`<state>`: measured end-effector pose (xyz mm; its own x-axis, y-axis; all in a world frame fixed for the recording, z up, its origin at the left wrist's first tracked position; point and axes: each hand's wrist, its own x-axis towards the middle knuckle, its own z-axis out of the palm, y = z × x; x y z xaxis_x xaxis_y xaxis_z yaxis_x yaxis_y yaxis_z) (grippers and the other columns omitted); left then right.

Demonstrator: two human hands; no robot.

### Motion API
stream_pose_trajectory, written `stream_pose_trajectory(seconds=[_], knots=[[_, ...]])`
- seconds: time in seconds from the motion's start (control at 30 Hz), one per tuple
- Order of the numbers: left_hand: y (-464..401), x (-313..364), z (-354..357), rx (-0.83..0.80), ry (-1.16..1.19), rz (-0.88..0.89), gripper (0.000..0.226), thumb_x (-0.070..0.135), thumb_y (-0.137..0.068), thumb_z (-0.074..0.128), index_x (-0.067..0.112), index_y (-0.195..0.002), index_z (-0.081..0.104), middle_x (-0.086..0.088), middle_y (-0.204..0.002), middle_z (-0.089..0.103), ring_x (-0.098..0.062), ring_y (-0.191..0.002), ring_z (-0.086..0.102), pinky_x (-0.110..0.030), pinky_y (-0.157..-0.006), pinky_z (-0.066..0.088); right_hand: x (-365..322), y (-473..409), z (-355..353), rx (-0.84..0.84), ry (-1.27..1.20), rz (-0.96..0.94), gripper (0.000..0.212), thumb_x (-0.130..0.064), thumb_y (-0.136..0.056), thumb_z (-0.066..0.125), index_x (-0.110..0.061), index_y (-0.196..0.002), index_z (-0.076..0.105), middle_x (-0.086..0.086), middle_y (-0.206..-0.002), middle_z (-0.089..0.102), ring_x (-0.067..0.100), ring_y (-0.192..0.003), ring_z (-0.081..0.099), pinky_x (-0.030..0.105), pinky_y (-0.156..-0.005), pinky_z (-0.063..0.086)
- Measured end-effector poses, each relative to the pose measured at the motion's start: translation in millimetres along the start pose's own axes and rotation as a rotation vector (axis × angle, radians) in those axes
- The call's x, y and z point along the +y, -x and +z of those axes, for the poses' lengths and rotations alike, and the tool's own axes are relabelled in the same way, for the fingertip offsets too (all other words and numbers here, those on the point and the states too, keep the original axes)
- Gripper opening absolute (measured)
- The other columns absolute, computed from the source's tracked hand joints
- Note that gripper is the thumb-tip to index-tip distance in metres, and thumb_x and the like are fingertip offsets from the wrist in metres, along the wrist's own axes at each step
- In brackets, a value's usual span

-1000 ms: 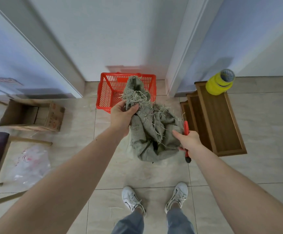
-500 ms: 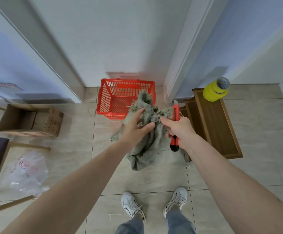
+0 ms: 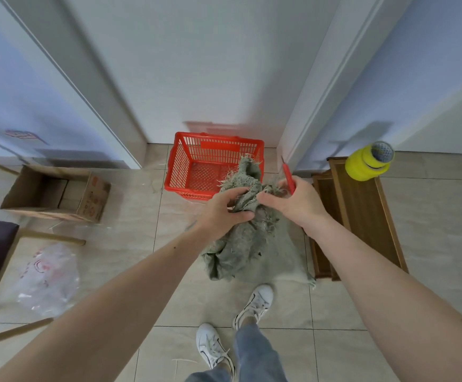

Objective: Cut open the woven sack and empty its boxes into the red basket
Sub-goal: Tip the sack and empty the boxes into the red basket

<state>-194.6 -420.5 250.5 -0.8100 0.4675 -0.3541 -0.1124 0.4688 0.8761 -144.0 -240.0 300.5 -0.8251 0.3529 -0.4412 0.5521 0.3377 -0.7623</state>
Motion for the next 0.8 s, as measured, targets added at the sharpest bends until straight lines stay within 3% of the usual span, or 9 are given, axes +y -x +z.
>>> stream_pose_trajectory(seconds=[0.07,0.13,0.23,0.33,0.43,0.5,0.6,0.7,0.8], knots=[[-14,1,0,-0.035,0.006,0.015,0.058,0.017,-0.082,0.081,0.021,-0.135,0.06,0.004,-0.121,0.067,-0.016,-0.112,0.062,-0.044,-0.103,0.05,7,-17,-3,-0.167,0.082,-0.062,0.1,-0.061,-0.05,0.091,-0.029,-0.134,0.047,-0.015,-0.125,0.056,0.003,-0.11,0.056,0.027,-0.096,0.047],[-28,6,0,-0.095,0.03,0.026,0.051,0.015,-0.083,0.078,0.018,-0.131,0.061,0.005,-0.115,0.067,-0.013,-0.105,0.063,-0.04,-0.1,0.052,11,-35,-4,-0.318,0.105,-0.085,0.114,-0.059,-0.048,0.092,-0.033,-0.145,0.037,-0.016,-0.139,0.048,0.008,-0.127,0.049,0.034,-0.109,0.042],[-51,11,-5,-0.203,0.15,-0.023,0.033,0.008,-0.087,0.073,0.014,-0.112,0.053,0.004,-0.093,0.07,-0.008,-0.084,0.068,-0.028,-0.077,0.056,15,-63,-8,-0.388,-0.012,-0.081,0.092,-0.051,-0.051,0.094,-0.026,-0.132,0.056,-0.009,-0.126,0.066,0.009,-0.116,0.062,0.04,-0.105,0.048],[-72,11,-7,-0.24,0.274,-0.076,0.041,0.018,-0.081,0.076,0.017,-0.101,0.04,-0.004,-0.089,0.071,-0.016,-0.081,0.068,-0.026,-0.07,0.056,15,-87,-14,-0.388,-0.109,-0.103,0.068,-0.042,-0.059,0.091,-0.024,-0.119,0.065,-0.006,-0.108,0.075,0.009,-0.103,0.069,0.04,-0.101,0.052],[-87,1,-8,-0.162,0.343,-0.099,0.054,0.032,-0.072,0.082,0.018,-0.101,0.039,-0.008,-0.096,0.066,-0.019,-0.084,0.065,-0.029,-0.075,0.057,15,-106,-18,-0.358,-0.133,-0.098,0.051,-0.049,-0.059,0.086,-0.026,-0.102,0.07,0.001,-0.101,0.077,0.019,-0.098,0.071,0.045,-0.097,0.052],[-90,-5,-15,-0.071,0.339,-0.117,0.067,0.053,-0.065,0.086,0.022,-0.104,0.042,-0.007,-0.103,0.063,-0.023,-0.091,0.064,-0.034,-0.076,0.058,19,-115,-20,-0.301,-0.136,-0.076,0.065,-0.059,-0.056,0.086,-0.015,-0.102,0.071,0.019,-0.104,0.073,0.036,-0.099,0.068,0.053,-0.097,0.051],[-87,-19,-28,-0.129,0.247,-0.085,0.108,0.089,-0.049,0.068,0.037,-0.139,0.036,-0.004,-0.139,0.051,-0.021,-0.126,0.054,-0.036,-0.094,0.051,22,-131,-20,-0.283,-0.221,0.024,0.06,-0.053,-0.061,0.085,-0.009,-0.099,0.072,0.018,-0.1,0.074,0.036,-0.097,0.069,0.053,-0.098,0.05],[-83,-36,-30,-0.344,0.144,-0.041,0.141,0.083,-0.044,0.075,0.048,-0.154,-0.005,0.008,-0.167,0.007,-0.013,-0.15,0.014,-0.046,-0.119,0.021,19,-146,-13,-0.307,-0.305,0.148,0.048,-0.042,-0.066,0.083,-0.011,-0.1,0.072,0.006,-0.095,0.078,0.026,-0.096,0.072,0.049,-0.099,0.051],[-93,-39,-7,-0.255,0.138,0.02,0.151,0.076,-0.04,0.082,0.051,-0.152,-0.016,0.018,-0.166,-0.006,-0.009,-0.153,0.003,-0.046,-0.123,0.011,13,-165,3,-0.296,-0.376,0.199,0.044,-0.038,-0.072,0.083,-0.008,-0.102,0.071,0.008,-0.097,0.077,0.027,-0.095,0.073,0.048,-0.096,0.053]])
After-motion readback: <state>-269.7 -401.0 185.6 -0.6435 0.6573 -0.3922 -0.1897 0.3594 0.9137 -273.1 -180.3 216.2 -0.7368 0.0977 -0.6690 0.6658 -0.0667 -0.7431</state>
